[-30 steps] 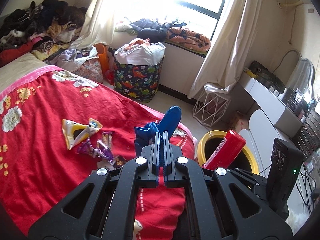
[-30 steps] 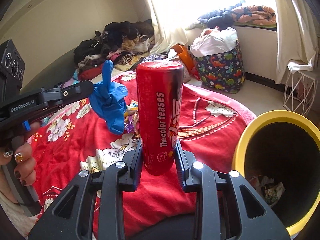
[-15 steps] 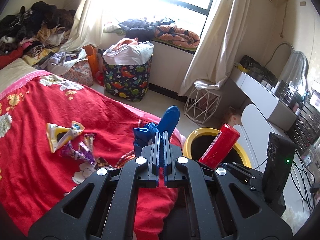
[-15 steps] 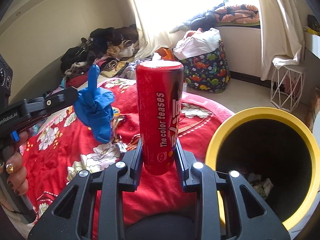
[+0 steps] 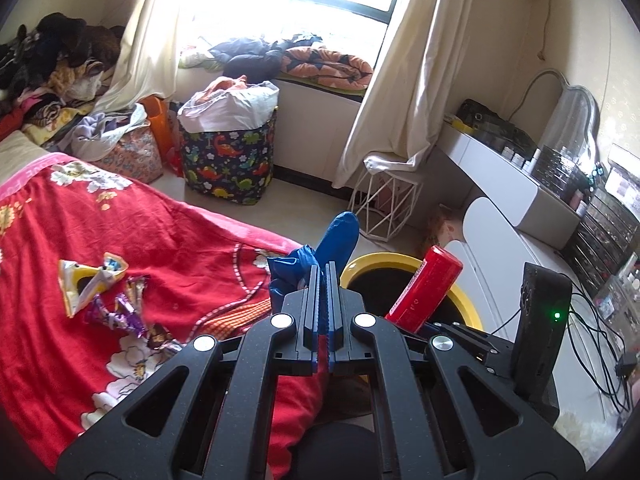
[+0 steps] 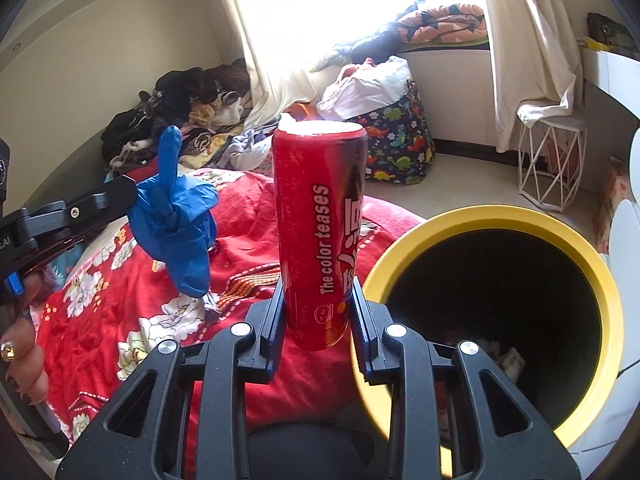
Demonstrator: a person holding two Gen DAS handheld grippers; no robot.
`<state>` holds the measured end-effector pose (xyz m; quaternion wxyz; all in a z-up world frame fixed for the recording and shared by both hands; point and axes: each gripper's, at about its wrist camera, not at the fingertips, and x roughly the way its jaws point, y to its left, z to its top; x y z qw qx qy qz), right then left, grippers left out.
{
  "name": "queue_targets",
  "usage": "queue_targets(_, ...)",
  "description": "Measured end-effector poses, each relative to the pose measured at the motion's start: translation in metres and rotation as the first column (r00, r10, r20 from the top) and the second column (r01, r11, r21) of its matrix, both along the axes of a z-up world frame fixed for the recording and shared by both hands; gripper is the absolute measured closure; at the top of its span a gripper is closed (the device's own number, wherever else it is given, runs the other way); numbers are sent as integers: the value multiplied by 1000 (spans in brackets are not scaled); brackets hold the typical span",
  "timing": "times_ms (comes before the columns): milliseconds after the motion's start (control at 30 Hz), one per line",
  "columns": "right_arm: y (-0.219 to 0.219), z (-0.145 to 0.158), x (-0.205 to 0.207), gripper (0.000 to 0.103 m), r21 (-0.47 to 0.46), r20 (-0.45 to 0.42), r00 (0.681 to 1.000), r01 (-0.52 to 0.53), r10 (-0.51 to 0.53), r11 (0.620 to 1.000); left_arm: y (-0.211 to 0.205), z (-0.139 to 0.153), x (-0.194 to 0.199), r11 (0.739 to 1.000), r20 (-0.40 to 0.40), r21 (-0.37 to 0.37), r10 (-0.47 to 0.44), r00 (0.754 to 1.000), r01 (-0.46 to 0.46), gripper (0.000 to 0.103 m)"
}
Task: Collect trash
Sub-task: 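Carry the blue glove and red tube over the yellow bin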
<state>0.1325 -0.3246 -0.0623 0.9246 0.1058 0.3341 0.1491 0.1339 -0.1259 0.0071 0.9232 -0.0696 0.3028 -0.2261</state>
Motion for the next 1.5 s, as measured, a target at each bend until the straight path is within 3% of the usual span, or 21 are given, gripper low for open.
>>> queue_targets(633, -57, -9, -1, 75, 28, -25, 989, 149, -149, 988, -45, -3, 0, 995, 8, 14, -100, 995, 100, 103)
queue_targets(1500, -94, -29, -5, 75, -27, -72, 955, 285, -286, 958, -94, -20, 6, 979, -23, 38, -199, 980, 200, 103)
